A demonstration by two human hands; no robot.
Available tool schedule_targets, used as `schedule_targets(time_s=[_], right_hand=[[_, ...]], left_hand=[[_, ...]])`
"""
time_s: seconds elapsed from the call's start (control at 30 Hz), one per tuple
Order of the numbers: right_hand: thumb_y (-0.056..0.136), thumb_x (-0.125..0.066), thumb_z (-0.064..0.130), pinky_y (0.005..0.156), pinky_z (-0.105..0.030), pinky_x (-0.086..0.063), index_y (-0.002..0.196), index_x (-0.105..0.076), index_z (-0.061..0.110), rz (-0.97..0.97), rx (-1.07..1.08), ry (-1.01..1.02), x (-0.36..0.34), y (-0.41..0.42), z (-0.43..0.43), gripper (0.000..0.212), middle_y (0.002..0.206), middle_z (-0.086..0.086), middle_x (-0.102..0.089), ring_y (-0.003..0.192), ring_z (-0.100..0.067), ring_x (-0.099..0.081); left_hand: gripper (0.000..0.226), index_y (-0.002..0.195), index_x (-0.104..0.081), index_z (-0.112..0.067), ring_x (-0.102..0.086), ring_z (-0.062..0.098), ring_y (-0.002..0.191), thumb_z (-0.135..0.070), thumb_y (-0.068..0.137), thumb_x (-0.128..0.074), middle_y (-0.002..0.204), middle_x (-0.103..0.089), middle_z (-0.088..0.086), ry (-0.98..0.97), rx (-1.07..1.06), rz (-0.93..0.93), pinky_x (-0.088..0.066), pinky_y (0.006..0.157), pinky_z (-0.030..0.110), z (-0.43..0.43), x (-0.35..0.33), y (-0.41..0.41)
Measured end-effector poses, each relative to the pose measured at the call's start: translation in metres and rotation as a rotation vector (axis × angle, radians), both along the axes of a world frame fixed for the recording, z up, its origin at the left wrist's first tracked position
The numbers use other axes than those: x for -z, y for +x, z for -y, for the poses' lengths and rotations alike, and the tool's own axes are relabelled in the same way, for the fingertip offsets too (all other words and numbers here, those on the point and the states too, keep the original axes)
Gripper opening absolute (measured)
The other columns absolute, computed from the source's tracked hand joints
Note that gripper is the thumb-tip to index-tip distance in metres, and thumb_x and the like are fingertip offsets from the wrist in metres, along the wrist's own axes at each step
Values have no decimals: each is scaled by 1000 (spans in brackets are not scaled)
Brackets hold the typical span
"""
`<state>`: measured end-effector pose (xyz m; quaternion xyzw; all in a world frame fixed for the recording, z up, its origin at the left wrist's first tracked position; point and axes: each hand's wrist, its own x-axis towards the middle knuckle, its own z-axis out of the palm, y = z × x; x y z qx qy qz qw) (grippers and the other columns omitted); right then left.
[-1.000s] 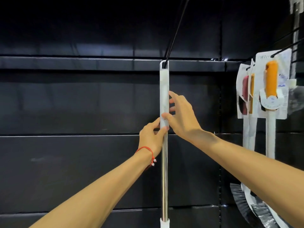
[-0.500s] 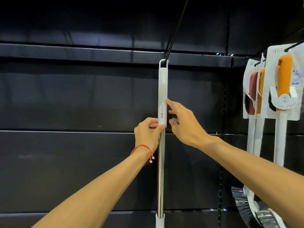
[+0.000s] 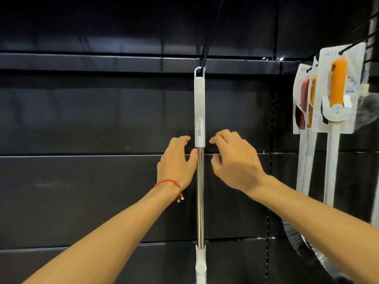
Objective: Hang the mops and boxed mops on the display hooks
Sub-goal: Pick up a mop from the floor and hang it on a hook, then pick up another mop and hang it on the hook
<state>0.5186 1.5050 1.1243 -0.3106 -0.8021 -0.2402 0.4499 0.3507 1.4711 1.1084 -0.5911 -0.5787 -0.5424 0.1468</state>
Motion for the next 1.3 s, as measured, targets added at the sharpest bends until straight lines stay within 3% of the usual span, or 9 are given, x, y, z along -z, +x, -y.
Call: schedule_targets(time_s=[0.1,0.23,0.43,0.9,1.17,1.3], right_hand=[[92,-67,25,84,-39,-58,123,-70,14,19,120,-40,20,-1,35,33,116,-3,-67,103,-25,-65],[92,-61,34,88,-38,-55,128,-68,18,105,155,-96,54,-4,88,40,121,0,-67,109,-20,-63],[89,-64,37,81,-37,-53,123,-70,16,168,143,-178,114,-6,172,41,115,-1,-70,103,-21,-64],[87,-59,42,84,-39,-48,114,-71,18,292,-161,-392,259,15,351,38,108,0,-69,101,-24,-61],[89,-50,42,81,-38,-46,104,-68,18,465,-471,-503,350,35,449,34,101,1,-65,95,-25,-59],[89,-46,45,82,-41,-47,107,-68,17,579,-606,-531,383,40,510,39,105,-1,-65,99,-27,-59]], left_hand=[[41,141,-51,-26,-60,16,119,-41,104,-52,139,-54,-7,-70,-124,-244,-55,92,40,40,16,-5],[42,142,-52,-24,-61,19,109,-41,104,-48,136,-57,-4,-153,-244,-551,-56,79,38,97,43,-12],[42,138,-58,-20,-63,23,98,-40,101,-50,125,-64,0,-250,-317,-675,-54,72,40,189,97,-23],[37,126,-61,-17,-60,29,93,-39,98,-50,114,-63,4,-568,-489,-661,-50,72,44,418,236,-3],[46,128,-59,-16,-59,30,92,-42,97,-38,114,-62,6,-848,-676,-522,-50,72,44,564,330,58],[43,128,-60,-14,-59,32,92,-40,96,-47,115,-63,8,-964,-780,-436,-48,71,43,647,362,92]])
